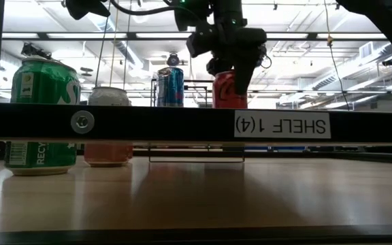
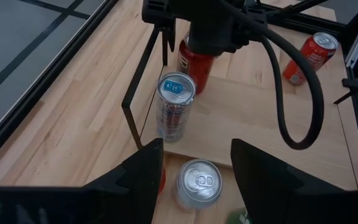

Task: Place canned beverage on shelf
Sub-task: Put the red and black soda can on the shelf

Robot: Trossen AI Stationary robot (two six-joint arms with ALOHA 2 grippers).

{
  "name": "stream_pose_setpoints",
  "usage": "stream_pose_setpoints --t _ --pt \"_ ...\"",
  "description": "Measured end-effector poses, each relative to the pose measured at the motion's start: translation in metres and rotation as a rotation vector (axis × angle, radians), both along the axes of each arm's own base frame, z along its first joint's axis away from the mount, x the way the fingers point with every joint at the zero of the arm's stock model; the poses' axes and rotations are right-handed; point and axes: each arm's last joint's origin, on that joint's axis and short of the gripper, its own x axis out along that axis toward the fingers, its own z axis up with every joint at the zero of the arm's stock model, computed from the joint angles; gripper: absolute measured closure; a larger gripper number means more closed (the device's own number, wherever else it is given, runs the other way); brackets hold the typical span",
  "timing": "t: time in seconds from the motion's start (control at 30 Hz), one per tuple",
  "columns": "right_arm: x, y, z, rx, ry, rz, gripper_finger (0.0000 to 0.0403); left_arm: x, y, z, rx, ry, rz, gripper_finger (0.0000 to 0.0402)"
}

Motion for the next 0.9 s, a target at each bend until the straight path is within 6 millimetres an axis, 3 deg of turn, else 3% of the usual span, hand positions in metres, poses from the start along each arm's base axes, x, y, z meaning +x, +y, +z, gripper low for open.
stream_pose_setpoints --t 0.43,0.9 --pt "0.0 0.006 0.001 -0.106 0.016 0.038 0.0028 0.0 0.0 0.0 0.0 0.0 0.0 0.0203" --pt "-0.001 0.014 0.004 -0.029 -0.008 -0.033 0.0031 0.0 0.0 0.0 -0.006 -0.001 0.004 0.0203"
